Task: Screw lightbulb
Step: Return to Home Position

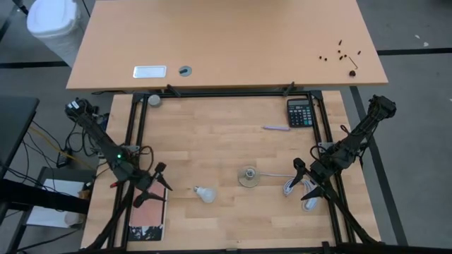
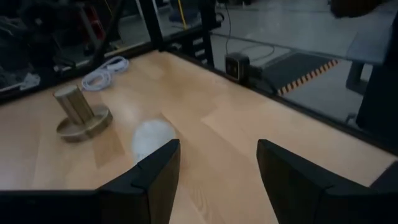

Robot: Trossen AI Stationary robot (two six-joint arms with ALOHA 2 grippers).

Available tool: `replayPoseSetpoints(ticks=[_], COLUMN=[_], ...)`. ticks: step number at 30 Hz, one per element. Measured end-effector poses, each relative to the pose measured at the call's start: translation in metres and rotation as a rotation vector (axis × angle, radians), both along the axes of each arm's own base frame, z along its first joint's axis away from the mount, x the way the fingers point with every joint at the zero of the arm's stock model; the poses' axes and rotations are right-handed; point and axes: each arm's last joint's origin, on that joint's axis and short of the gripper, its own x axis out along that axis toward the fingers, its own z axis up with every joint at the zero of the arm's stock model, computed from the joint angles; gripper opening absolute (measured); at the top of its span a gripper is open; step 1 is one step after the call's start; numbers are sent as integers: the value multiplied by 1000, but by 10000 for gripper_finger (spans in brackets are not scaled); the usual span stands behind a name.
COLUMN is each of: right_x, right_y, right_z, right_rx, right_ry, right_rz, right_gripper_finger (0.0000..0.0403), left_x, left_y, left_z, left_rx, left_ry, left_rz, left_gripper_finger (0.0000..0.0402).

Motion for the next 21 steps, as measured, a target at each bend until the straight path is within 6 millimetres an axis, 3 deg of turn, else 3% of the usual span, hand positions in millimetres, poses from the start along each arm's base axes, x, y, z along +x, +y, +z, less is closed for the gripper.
replayPoseSetpoints(ticks=[21], right_x=[0], right_y=[0], right_z=[0], right_rx=[1], right_ry=[-1], right_rz=[0], right_gripper_finger=[288], left_x=[1], left_y=[0], left_z=[14], left_rx=[-107], left_ry=[-94], left_rz=[3], left_gripper_finger=[219])
